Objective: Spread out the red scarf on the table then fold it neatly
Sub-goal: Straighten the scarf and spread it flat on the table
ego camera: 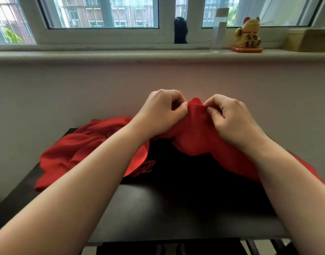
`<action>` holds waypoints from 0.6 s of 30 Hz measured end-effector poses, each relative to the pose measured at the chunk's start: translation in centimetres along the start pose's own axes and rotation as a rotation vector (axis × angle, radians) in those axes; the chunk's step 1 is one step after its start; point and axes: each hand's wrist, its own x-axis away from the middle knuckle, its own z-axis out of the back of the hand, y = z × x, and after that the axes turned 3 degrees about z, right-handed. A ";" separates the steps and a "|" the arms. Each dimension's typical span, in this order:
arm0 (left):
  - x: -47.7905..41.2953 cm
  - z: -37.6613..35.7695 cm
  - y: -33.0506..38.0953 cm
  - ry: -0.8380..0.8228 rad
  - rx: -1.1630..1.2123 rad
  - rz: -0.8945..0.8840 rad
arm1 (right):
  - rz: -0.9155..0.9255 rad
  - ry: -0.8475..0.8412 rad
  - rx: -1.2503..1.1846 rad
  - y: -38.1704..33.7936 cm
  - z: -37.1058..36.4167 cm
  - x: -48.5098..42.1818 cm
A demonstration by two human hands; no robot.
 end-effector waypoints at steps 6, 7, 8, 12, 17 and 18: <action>-0.2 -0.8 -0.7 -0.118 0.091 0.060 | -0.059 0.016 -0.112 0.3 -0.1 -0.1; -0.1 -0.8 -0.9 -0.159 0.155 0.070 | -0.047 0.007 -0.122 0.4 0.0 -0.1; 0.1 -0.6 -1.2 -0.212 0.225 0.078 | -0.030 -0.006 -0.125 0.5 0.2 0.0; 0.5 -0.2 -2.5 -0.392 0.282 0.124 | 0.016 -0.058 -0.112 1.2 0.3 0.1; 1.1 0.1 -3.9 -0.320 0.282 0.162 | 0.019 0.010 -0.165 2.1 0.0 0.3; 1.3 0.3 -4.4 -0.307 0.239 0.169 | 0.015 0.016 -0.164 2.3 0.0 0.3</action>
